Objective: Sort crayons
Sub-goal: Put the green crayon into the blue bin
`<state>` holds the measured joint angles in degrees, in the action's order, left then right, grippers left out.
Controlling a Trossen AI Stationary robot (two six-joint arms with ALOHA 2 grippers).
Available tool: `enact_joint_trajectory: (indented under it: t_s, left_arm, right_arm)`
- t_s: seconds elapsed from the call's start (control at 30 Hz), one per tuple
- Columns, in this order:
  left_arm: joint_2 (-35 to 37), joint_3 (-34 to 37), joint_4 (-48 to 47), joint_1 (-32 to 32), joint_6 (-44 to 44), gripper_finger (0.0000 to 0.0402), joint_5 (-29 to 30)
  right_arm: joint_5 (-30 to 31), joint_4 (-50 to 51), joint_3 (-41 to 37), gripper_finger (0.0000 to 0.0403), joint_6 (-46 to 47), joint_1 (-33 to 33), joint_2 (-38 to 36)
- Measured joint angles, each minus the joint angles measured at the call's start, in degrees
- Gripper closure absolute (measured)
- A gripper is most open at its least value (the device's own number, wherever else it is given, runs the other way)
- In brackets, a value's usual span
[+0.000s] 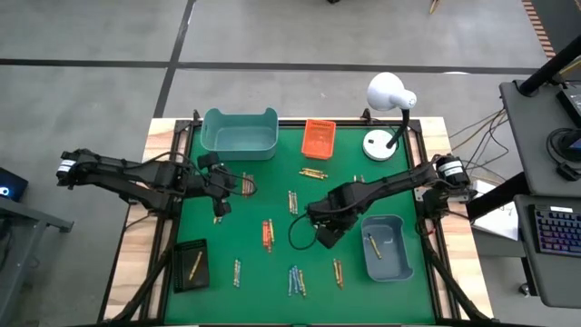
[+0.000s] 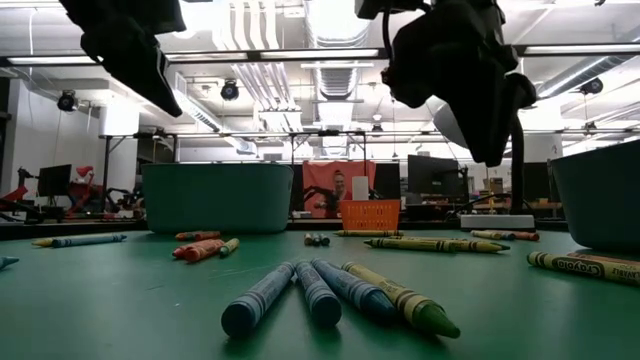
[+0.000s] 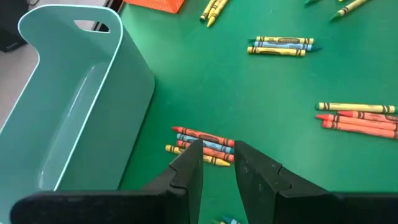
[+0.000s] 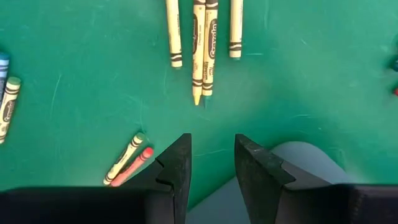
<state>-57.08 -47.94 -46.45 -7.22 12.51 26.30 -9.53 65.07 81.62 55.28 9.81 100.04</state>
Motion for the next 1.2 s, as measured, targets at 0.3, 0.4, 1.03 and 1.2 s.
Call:
enact_joint_trajectory:
  t_s: [0.3, 0.4, 1.03, 1.2]
  left_arm:
    - [0.04, 0.52, 0.22, 0.00, 0.07, 0.0329, 0.00]
    - [0.07, 0.52, 0.16, 0.00, -1.09, 0.0329, 0.03]
    - [3.41, 0.83, -5.16, 0.02, -14.49, 0.0329, 0.07]
    - [6.13, 0.87, -5.02, 0.02, -14.74, 0.0329, 0.07]
  right_arm:
    - [0.89, -0.80, -0.02, 0.0294, -2.40, -0.99, 0.10]
    - [2.82, -1.48, -0.02, 0.0294, -3.16, -2.48, 0.13]
    - [5.09, -15.06, -2.67, 0.0294, -11.04, -10.79, 0.25]
    - [6.23, -16.03, -3.73, 0.0294, -14.34, -12.63, 0.25]
